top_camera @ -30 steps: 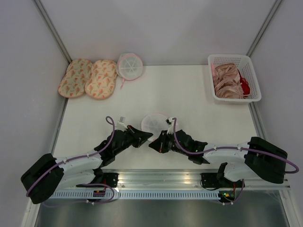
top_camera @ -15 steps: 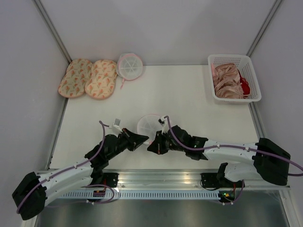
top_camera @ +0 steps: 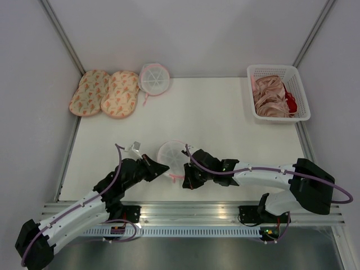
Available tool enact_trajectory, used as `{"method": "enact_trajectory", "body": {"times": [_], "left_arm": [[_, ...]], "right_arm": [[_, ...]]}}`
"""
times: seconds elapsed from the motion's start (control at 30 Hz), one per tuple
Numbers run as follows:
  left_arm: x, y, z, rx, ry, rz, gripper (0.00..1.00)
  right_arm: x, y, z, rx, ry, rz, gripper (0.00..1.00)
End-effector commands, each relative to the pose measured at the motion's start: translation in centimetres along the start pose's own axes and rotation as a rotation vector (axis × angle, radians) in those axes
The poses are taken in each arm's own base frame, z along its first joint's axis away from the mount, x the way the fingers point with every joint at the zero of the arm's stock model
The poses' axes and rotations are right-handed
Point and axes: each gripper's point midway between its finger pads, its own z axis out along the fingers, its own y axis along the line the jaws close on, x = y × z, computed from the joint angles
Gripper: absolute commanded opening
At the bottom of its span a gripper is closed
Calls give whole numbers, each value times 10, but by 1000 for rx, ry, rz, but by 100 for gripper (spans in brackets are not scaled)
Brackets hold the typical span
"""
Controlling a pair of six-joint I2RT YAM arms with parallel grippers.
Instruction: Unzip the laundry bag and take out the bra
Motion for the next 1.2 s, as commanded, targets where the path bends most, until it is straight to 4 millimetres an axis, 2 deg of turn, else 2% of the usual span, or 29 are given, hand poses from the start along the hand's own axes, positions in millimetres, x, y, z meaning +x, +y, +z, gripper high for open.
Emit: {"method": "enact_trajectory", "body": {"times": [0.0,0.1,0.23,0.3,0.33,0.37,0.4,0.43,0.57,0.6,0.67,0.7,0.77,0.8,0.83,0.87,0.9,1.0,1.03,1.07,1.1,1.13,1.17], "left_arm": [[-18,1,-4,-46,-55,103,2],[-23,-2,-5,-49,-63,122,2],[-25,-10,-4,-27,-60,139,2],[-17,-14,-2,3,-10,185,2],[-14,-22,-2,34,23,200,2],[-12,-27,-2,50,46,220,2],[-7,-23,2,43,88,271,2],[-4,-34,0,84,134,323,2],[16,-47,4,150,319,445,2],[18,-58,3,184,361,465,2],[25,-56,10,192,435,507,2],[22,-68,12,218,434,529,2],[17,-66,25,200,435,562,4],[3,-69,35,164,378,577,43],[-4,-68,41,128,349,579,68],[-10,-63,48,88,334,576,84],[-27,-67,55,44,263,583,99],[-52,-66,59,-76,162,545,100],[-69,-59,59,-159,76,507,100],[-76,-59,53,-190,37,489,100],[-86,-48,46,-263,-16,471,100],[-88,-45,41,-287,-43,411,100],[-85,-35,36,-313,-50,385,100]], "right_arm": [[24,-27,-9,115,101,-19,0],[29,-36,-14,154,118,-22,1],[19,-51,-19,249,72,-41,0],[17,-63,-24,326,70,-49,1],[15,-71,-25,370,70,-65,1],[6,-79,-28,431,36,-75,0],[6,-89,-34,489,43,-79,0],[-1,-96,-37,538,17,-91,0],[-16,-115,-57,670,-35,-111,1],[-20,-115,-61,681,-49,-117,0],[-25,-115,-65,691,-61,-129,1],[-27,-115,-66,689,-64,-131,0],[-30,-109,-66,661,-80,-132,0],[-32,-106,-67,648,-91,-128,1],[-34,-103,-67,639,-98,-128,0],[-36,-101,-67,628,-109,-123,1],[-39,-97,-68,612,-124,-122,1],[-42,-88,-64,558,-135,-112,0],[-42,-85,-63,541,-135,-106,1],[-43,-83,-62,532,-143,-102,0],[-42,-81,-61,520,-143,-97,0],[-39,-79,-58,500,-126,-95,0],[-38,-75,-55,475,-125,-92,1]]}}
